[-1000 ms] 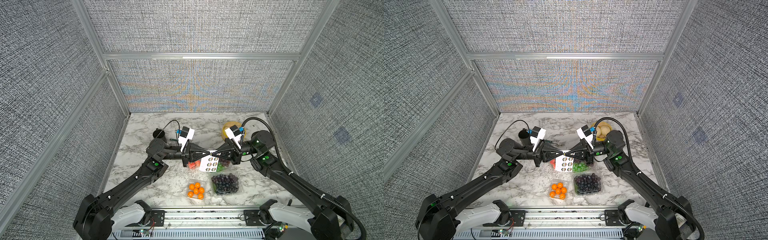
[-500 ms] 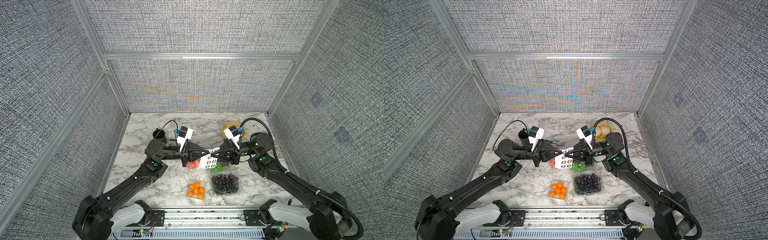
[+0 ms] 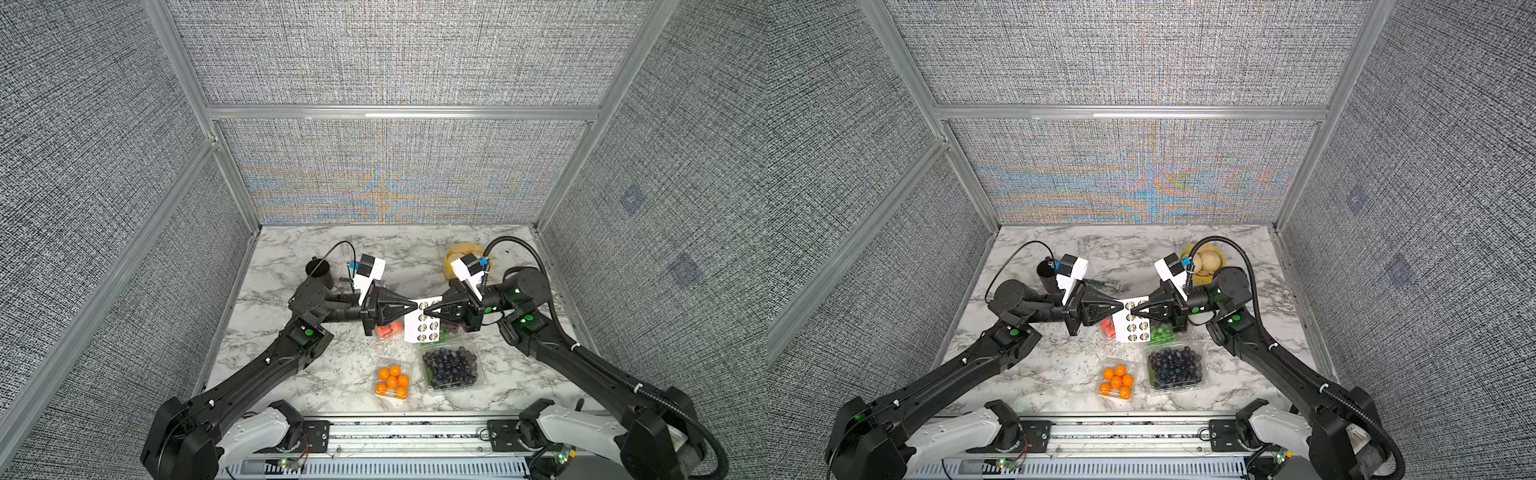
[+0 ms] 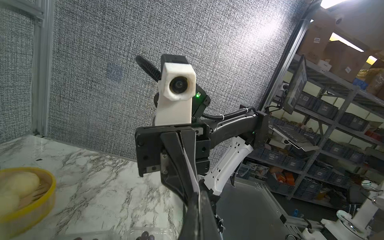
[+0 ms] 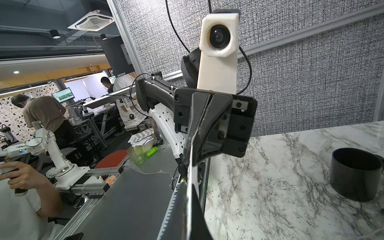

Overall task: Label fruit boxes
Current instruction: Adjust the label sticker.

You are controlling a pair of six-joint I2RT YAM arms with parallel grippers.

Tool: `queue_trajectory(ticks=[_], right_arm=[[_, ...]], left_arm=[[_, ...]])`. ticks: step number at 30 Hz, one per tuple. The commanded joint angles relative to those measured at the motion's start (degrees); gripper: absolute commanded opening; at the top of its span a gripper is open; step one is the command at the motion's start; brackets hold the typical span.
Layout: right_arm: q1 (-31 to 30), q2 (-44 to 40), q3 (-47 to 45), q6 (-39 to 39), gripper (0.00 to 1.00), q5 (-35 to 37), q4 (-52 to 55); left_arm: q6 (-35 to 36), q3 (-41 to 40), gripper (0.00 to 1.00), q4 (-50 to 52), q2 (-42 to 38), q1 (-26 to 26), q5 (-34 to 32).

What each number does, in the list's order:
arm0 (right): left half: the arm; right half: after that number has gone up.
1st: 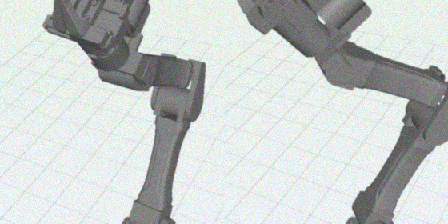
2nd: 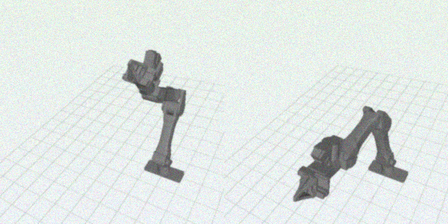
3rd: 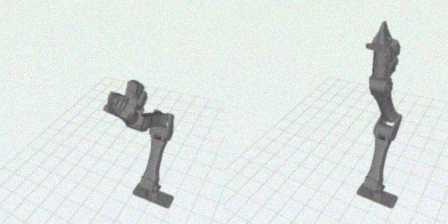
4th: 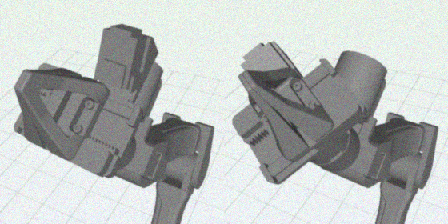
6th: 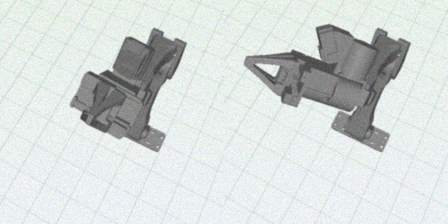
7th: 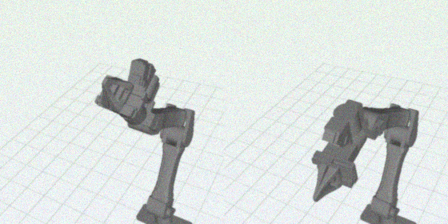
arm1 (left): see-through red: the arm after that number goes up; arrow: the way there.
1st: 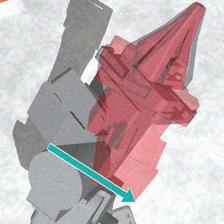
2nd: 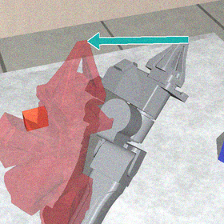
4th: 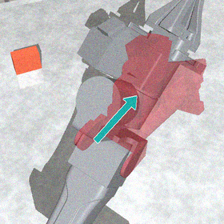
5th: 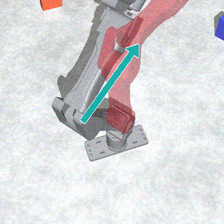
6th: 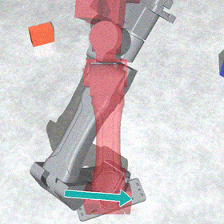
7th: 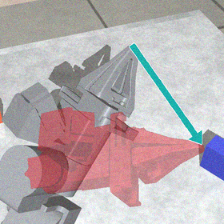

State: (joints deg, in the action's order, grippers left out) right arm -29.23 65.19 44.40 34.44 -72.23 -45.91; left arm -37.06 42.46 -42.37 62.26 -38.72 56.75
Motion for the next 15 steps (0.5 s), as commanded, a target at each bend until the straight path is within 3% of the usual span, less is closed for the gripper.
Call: queue_trajectory(ticks=[1,9,15], right_arm=[[0.31,-0.38,-0.12,-1.40,0.03,-0.56,0.10],[0.49,-0.11,0.38,-0.68,0.20,-0.96,-0.19],[0.55,0.02,0.71,0.28,0.16,-0.40,-1.79]], left_arm=[[0.27,0.34,0.00,-3.46,0.02,0.23,0.73],[0.06,0.25,0.00,-3.75,0.20,0.22,0.64],[0.45,0.35,0.00,-3.14,0.16,0.26,0.73]])
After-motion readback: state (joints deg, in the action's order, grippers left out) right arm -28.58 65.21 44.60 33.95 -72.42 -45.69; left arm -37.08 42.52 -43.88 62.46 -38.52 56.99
